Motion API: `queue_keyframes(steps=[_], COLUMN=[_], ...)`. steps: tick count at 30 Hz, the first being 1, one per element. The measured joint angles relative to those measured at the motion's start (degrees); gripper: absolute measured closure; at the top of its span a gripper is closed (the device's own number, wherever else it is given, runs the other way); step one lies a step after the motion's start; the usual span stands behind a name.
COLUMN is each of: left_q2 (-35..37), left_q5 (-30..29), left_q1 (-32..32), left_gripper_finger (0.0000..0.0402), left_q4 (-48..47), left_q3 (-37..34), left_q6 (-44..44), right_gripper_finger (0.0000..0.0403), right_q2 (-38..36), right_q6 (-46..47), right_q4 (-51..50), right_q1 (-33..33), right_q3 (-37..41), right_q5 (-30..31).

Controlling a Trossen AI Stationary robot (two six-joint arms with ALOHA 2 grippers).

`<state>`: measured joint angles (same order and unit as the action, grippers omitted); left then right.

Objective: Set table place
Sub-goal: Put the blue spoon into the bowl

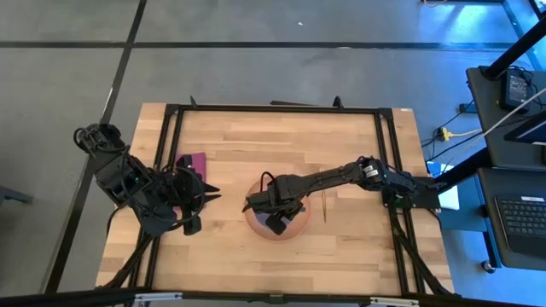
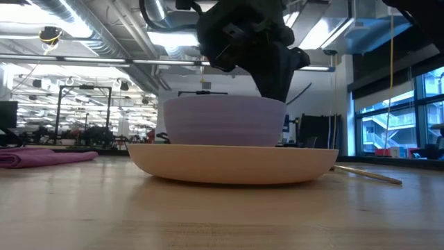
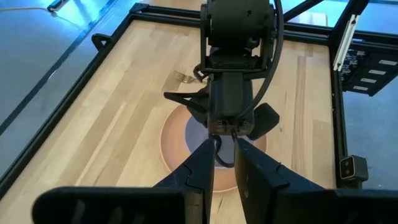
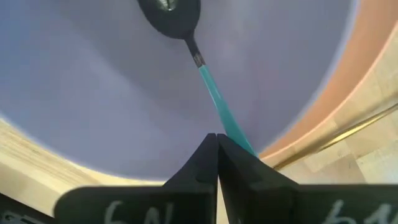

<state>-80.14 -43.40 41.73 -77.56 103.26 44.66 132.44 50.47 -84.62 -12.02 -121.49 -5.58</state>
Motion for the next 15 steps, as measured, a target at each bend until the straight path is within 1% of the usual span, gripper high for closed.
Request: queue_keyframes(steps=[5, 9, 12, 15], left_q2=[-0.02, -0.02, -0.02, -0.02], left_q5=[0.0, 0.0, -0.19, -0.61], left_q1=[0.0, -0.02, -0.02, -0.02], left_gripper_finger=[0.0347, 0.0347, 0.0347, 0.0347], left_q4=[0.0, 0.0, 0.0, 0.0], left_q3=[0.0, 0.0, 0.0, 0.0], left_q6=[-0.01, -0.02, -0.02, 0.0], right_gripper_finger=[0.0393, 0.0393, 0.0393, 0.0393], right_q2=[0.0, 0.0, 0.0, -0.01], right_q6=[-0.03, -0.68, -1.41, -2.09], right_q4=[-3.12, -3.45, -2.96, -3.61], right_q1=[-0.1, -0.1, -0.12, -0.15], right_q3=[0.0, 0.0, -0.12, -2.28], right_q5=[0.02, 0.12, 3.61, 7.24])
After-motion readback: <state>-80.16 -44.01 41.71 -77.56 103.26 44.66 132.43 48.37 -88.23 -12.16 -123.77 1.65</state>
